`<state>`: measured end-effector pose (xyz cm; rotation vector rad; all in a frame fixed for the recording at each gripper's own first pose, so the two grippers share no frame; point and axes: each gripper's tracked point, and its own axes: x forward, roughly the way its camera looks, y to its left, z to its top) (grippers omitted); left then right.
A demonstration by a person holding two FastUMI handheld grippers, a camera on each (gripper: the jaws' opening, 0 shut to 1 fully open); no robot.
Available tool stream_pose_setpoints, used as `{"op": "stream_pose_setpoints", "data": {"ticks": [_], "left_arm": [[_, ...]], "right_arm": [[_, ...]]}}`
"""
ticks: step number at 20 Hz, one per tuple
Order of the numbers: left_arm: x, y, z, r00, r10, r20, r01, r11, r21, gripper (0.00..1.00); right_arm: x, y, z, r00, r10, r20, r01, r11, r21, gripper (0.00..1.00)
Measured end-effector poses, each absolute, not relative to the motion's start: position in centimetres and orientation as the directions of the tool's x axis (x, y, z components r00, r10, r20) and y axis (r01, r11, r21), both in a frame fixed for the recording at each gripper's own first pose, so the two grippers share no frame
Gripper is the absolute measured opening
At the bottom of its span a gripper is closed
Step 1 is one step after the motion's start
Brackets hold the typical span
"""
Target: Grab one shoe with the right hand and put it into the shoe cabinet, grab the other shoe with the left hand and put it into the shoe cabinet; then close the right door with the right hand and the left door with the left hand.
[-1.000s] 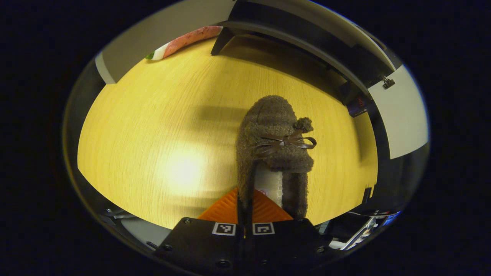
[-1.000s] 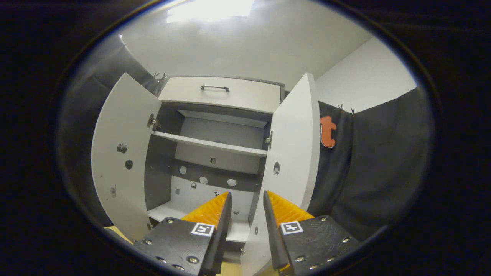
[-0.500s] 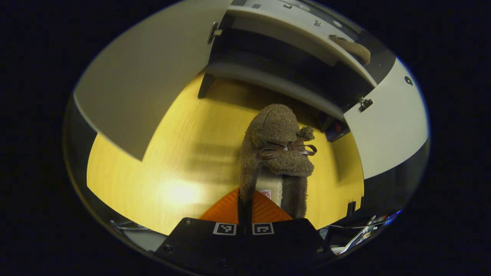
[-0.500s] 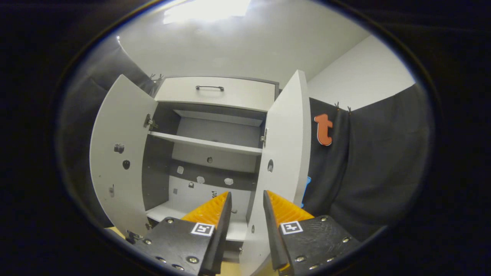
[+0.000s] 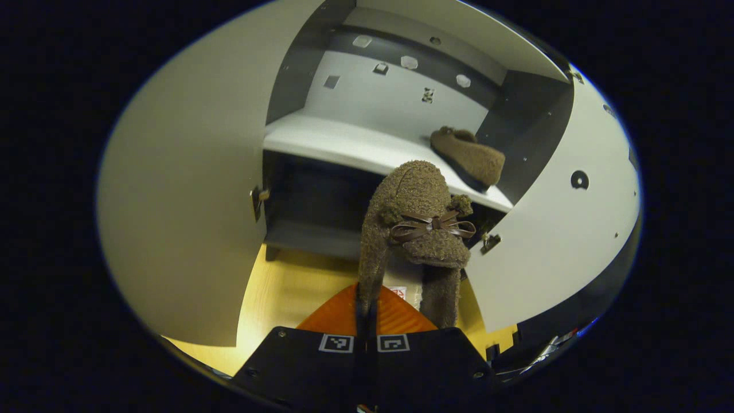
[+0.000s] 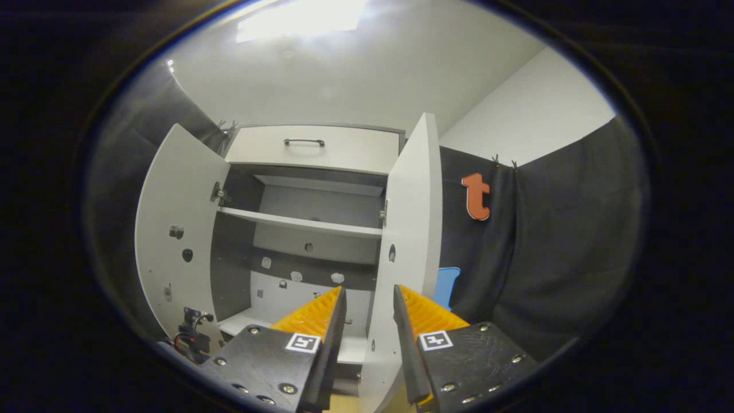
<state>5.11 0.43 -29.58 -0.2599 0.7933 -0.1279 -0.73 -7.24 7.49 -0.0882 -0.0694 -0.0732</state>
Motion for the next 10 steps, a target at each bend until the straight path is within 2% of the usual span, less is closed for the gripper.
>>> {"op": "stream_pose_setpoints", "data": {"ticks": [1,4,7,9,10], "left_arm": [[6.5,0.2,-28.8,0.710,-0.215,-0.670,0.027,0.960,-0.279,0.01],[11.0,0.2,-25.9,0.745,-0.212,-0.632,0.036,0.960,-0.279,0.04],[15.1,0.3,-24.3,0.774,-0.201,-0.600,0.037,0.961,-0.274,0.01],[17.8,0.6,-23.8,0.782,-0.190,-0.593,0.030,0.963,-0.269,0.01],[19.2,0.9,-23.6,0.786,-0.182,-0.591,0.023,0.963,-0.267,0.01]], "right_arm": [[-1.0,-7.4,7.6,0.994,-0.073,0.077,0.079,0.993,-0.083,0.48],[-1.4,-8.0,7.8,0.993,-0.083,0.086,0.090,0.993,-0.073,0.46],[-2.0,-8.5,7.7,0.992,-0.092,0.086,0.097,0.994,-0.058,0.48],[-2.4,-9.0,7.6,0.991,-0.101,0.083,0.105,0.993,-0.048,0.45],[-2.5,-9.3,7.5,0.991,-0.108,0.079,0.112,0.993,-0.048,0.48]]}}
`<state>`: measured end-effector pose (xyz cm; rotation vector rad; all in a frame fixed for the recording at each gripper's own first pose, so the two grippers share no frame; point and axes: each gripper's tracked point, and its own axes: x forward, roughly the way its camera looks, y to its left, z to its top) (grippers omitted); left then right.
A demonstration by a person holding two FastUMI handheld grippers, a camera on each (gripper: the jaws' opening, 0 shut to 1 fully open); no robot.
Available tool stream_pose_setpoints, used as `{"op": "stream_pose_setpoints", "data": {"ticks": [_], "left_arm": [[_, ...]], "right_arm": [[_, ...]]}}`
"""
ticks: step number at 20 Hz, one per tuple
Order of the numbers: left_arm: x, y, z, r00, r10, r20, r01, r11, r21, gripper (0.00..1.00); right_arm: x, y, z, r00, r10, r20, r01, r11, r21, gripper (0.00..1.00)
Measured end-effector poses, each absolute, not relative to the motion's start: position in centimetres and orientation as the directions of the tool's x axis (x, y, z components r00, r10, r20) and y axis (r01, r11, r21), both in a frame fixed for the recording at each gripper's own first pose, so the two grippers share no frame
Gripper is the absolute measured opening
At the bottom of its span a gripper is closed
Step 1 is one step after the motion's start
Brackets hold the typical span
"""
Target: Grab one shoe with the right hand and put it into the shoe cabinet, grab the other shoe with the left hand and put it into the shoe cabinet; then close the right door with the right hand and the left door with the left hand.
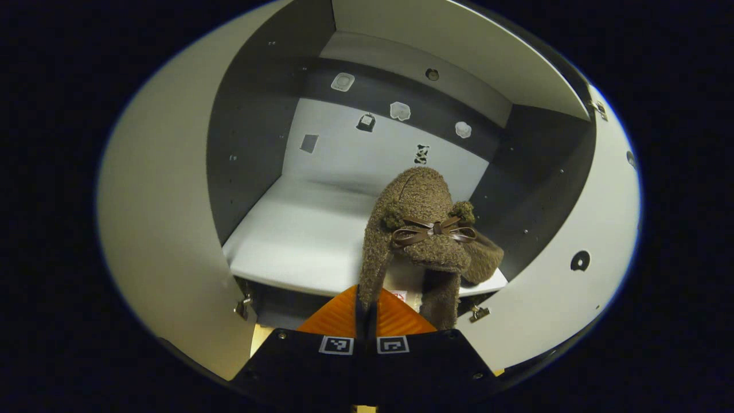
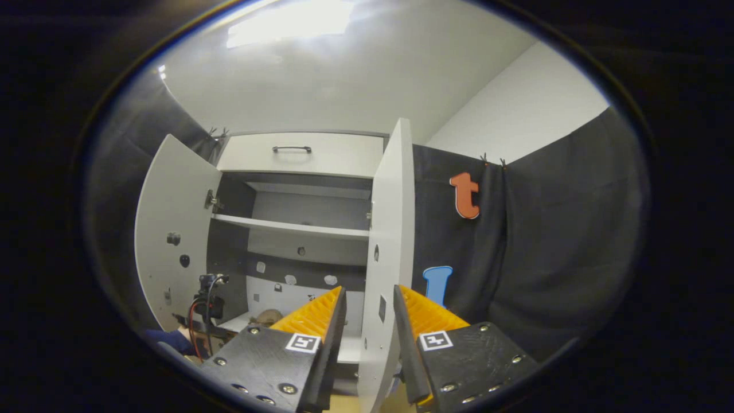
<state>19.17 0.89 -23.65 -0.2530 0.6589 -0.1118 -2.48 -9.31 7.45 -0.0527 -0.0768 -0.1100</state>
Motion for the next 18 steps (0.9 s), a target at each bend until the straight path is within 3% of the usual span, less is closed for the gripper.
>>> {"op": "stream_pose_setpoints", "data": {"ticks": [1,7,14,18], "left_arm": [[20.5,1.1,-23.5,0.785,-0.174,-0.595,0.010,0.963,-0.268,0.01],[26.2,2.3,-23.8,0.783,-0.136,-0.607,-0.039,0.963,-0.266,0.01],[28.3,2.9,-25.4,0.776,-0.094,-0.624,-0.040,0.979,-0.197,0.04],[29.2,2.3,-26.0,0.770,-0.087,-0.632,-0.017,0.988,-0.156,0.01]], "right_arm": [[-2.6,-9.6,7.4,0.990,-0.117,0.078,0.121,0.991,-0.051,0.45],[-3.9,-12.1,7.0,0.978,-0.195,0.069,0.199,0.978,-0.067,0.48],[-4.6,-14.4,6.4,0.961,-0.271,0.058,0.274,0.961,-0.046,0.47],[-5.0,-15.3,6.2,0.954,-0.297,0.052,0.299,0.953,-0.054,0.45]]}}
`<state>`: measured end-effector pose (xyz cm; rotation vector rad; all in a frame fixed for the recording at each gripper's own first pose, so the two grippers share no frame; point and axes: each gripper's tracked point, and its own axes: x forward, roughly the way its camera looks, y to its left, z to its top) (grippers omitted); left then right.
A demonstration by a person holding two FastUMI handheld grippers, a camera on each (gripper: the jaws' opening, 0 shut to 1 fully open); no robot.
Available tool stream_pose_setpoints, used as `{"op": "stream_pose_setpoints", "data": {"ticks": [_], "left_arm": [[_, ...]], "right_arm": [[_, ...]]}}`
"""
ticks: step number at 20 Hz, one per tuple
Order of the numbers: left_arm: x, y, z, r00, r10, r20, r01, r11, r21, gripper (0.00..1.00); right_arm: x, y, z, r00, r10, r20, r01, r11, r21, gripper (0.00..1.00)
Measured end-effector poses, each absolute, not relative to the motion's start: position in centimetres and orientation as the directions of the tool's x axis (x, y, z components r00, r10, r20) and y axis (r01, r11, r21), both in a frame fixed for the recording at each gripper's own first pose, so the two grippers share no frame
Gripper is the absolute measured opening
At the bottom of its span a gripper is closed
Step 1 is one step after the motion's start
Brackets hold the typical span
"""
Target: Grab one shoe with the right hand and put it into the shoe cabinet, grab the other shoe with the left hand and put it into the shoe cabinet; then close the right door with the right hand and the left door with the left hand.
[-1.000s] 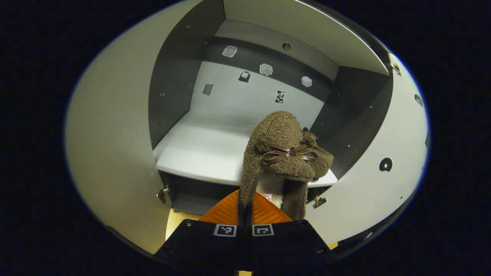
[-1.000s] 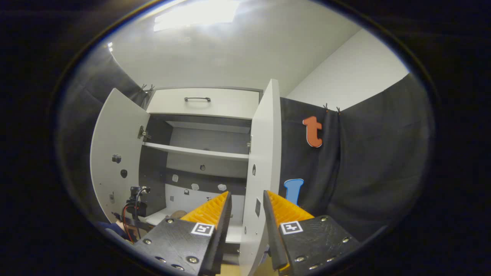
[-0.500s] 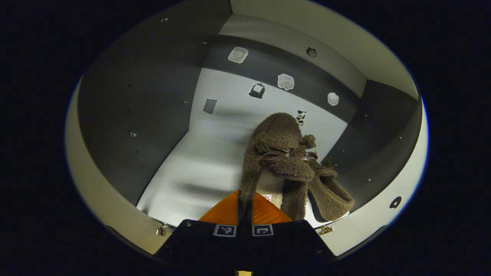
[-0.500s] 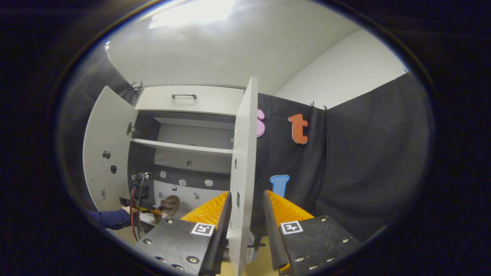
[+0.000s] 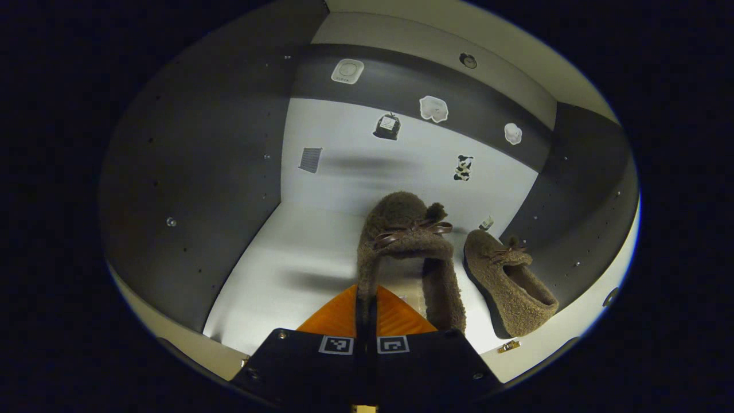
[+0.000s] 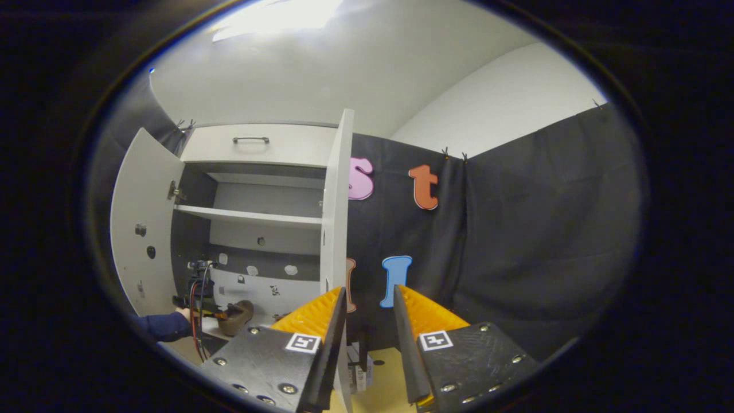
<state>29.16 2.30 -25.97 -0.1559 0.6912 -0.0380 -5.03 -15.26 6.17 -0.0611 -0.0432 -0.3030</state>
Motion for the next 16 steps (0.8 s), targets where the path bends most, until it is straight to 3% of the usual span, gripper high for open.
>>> {"op": "stream_pose_setpoints", "data": {"ticks": [4,10,14,15,16], "left_arm": [[29.6,2.2,-25.9,0.771,-0.055,-0.634,-0.010,0.995,-0.099,0.04],[29.3,2.7,-25.4,0.767,-0.033,-0.640,-0.004,0.998,-0.056,0.21],[27.9,3.0,-23.5,0.790,-0.015,-0.613,0.004,1.000,-0.019,0.44],[27.6,3.2,-22.7,0.806,-0.004,-0.593,0.010,1.000,0.007,0.69],[27.2,3.2,-21.6,0.823,-0.002,-0.567,0.021,0.999,0.026,0.64]], "right_arm": [[-5.4,-16.1,5.7,0.948,-0.317,0.038,0.319,0.946,-0.065,0.48],[-5.2,-17.2,4.0,0.947,-0.322,0.003,0.322,0.946,-0.040,0.48],[-4.9,-17.9,1.7,0.948,-0.313,-0.057,0.313,0.950,-0.020,0.48],[-4.7,-18.0,1.2,0.949,-0.309,-0.071,0.308,0.951,-0.013,0.46],[-4.6,-18.1,0.6,0.949,-0.303,-0.084,0.303,0.953,-0.010,0.46]]}}
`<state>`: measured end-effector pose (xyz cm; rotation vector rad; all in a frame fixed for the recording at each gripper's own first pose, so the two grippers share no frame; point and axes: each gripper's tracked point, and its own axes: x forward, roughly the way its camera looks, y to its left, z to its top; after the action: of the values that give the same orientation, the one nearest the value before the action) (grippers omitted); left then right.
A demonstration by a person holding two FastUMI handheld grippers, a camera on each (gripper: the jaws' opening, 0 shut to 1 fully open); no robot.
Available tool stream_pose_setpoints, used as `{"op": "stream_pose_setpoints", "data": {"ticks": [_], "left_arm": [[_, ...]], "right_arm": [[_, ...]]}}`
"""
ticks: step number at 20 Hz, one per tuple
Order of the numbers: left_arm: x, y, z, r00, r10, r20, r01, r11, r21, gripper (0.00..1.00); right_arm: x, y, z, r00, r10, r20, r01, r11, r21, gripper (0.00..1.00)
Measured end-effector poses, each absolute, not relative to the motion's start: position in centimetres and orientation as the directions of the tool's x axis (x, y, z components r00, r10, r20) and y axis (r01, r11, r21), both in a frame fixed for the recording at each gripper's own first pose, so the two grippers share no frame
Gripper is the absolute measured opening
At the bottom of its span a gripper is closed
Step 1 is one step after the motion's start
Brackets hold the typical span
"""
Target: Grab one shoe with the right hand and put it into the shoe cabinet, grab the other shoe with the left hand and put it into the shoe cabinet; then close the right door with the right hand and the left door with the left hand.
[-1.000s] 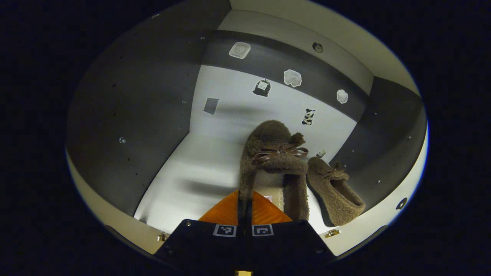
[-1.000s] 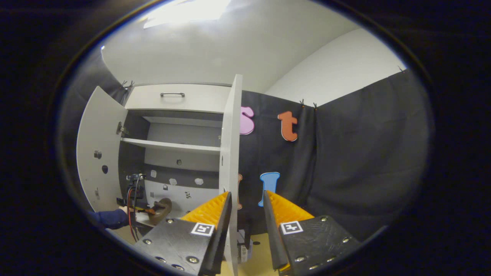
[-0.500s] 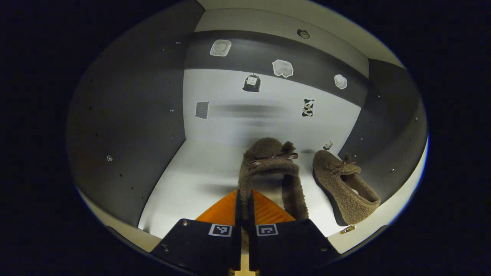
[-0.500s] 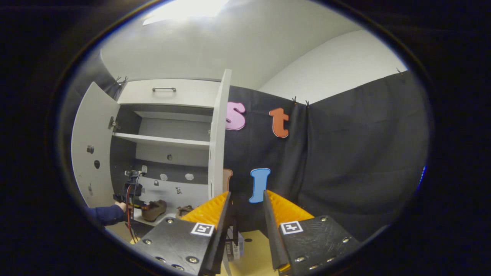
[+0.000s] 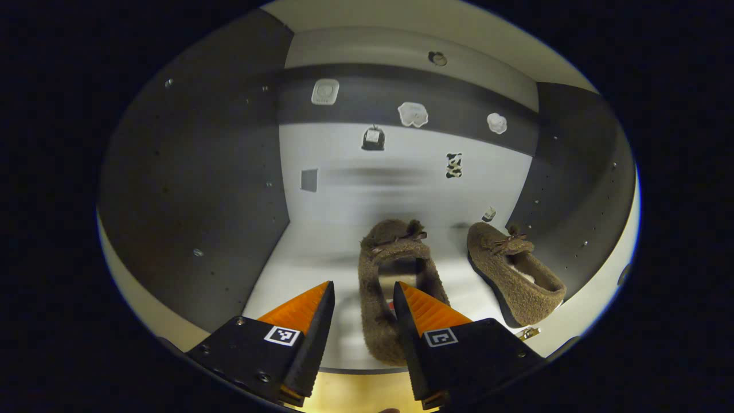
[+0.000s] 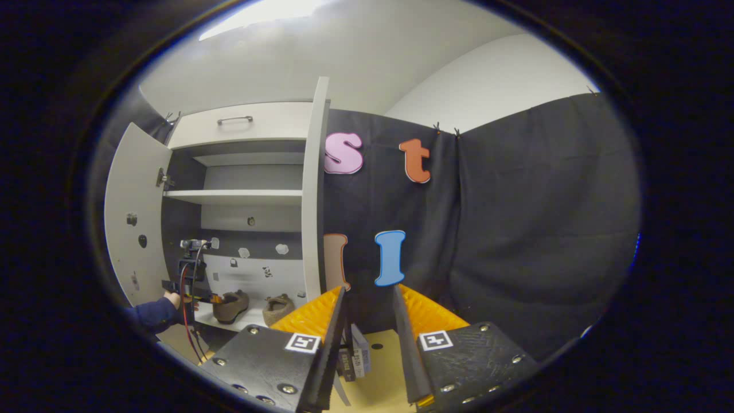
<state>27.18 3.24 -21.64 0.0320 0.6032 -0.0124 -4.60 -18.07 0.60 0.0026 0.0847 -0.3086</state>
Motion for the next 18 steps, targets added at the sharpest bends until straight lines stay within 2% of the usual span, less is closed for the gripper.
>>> {"op": "stream_pose_setpoints", "data": {"ticks": [1,2,3,5,6,8,9,10,11,12,13,14,18], "left_arm": [[26.6,3.0,-20.4,0.841,-0.009,-0.540,0.035,0.999,0.037,0.65],[26.1,2.9,-19.1,0.861,-0.020,-0.509,0.047,0.998,0.041,0.64],[25.6,2.7,-17.8,0.878,-0.027,-0.478,0.052,0.998,0.039,0.66],[24.1,2.4,-15.4,0.903,-0.041,-0.427,0.057,0.998,0.026,0.73],[23.2,2.2,-14.2,0.914,-0.046,-0.404,0.061,0.998,0.023,0.75],[21.5,2.0,-11.9,0.932,-0.056,-0.358,0.070,0.997,0.026,0.83],[20.7,1.8,-10.8,0.941,-0.060,-0.334,0.073,0.997,0.028,0.91],[19.9,1.8,-9.6,0.950,-0.060,-0.307,0.075,0.997,0.034,0.93],[19.2,1.9,-8.4,0.958,-0.061,-0.282,0.075,0.996,0.041,0.95],[18.4,1.8,-7.4,0.963,-0.063,-0.264,0.077,0.996,0.046,0.95],[17.5,1.7,-6.7,0.965,-0.067,-0.253,0.082,0.996,0.047,0.89],[16.9,1.5,-5.8,0.968,-0.075,-0.241,0.088,0.995,0.045,0.94],[14.1,1.6,-3.3,0.978,-0.070,-0.199,0.078,0.996,0.033,0.94]], "right_arm": [[-4.4,-18.2,0.0,0.949,-0.301,-0.098,0.301,0.954,-0.011,0.55],[-4.0,-18.1,-0.7,0.948,-0.297,-0.112,0.298,0.955,-0.011,0.55],[-3.6,-18.1,-1.3,0.949,-0.291,-0.123,0.292,0.956,-0.008,0.48],[-3.4,-18.1,-2.3,0.948,-0.283,-0.147,0.285,0.958,-0.005,0.56],[-3.2,-18.0,-2.7,0.948,-0.276,-0.157,0.279,0.960,-0.004,0.56],[-2.7,-17.8,-3.4,0.950,-0.262,-0.169,0.265,0.964,-0.009,0.65],[-2.5,-17.8,-3.6,0.951,-0.259,-0.170,0.261,0.965,-0.014,0.76],[-2.4,-17.8,-3.6,0.951,-0.259,-0.167,0.260,0.965,-0.017,0.72],[-2.3,-17.7,-3.6,0.953,-0.253,-0.167,0.254,0.967,-0.016,0.76],[-2.2,-17.3,-3.7,0.956,-0.242,-0.168,0.243,0.970,-0.013,0.76],[-2.1,-17.0,-3.8,0.957,-0.233,-0.172,0.235,0.972,-0.010,0.76],[-1.9,-17.0,-4.0,0.957,-0.231,-0.175,0.232,0.973,-0.013,0.76],[-1.8,-16.3,-3.8,0.965,-0.192,-0.180,0.188,0.981,-0.040,0.75]]}}
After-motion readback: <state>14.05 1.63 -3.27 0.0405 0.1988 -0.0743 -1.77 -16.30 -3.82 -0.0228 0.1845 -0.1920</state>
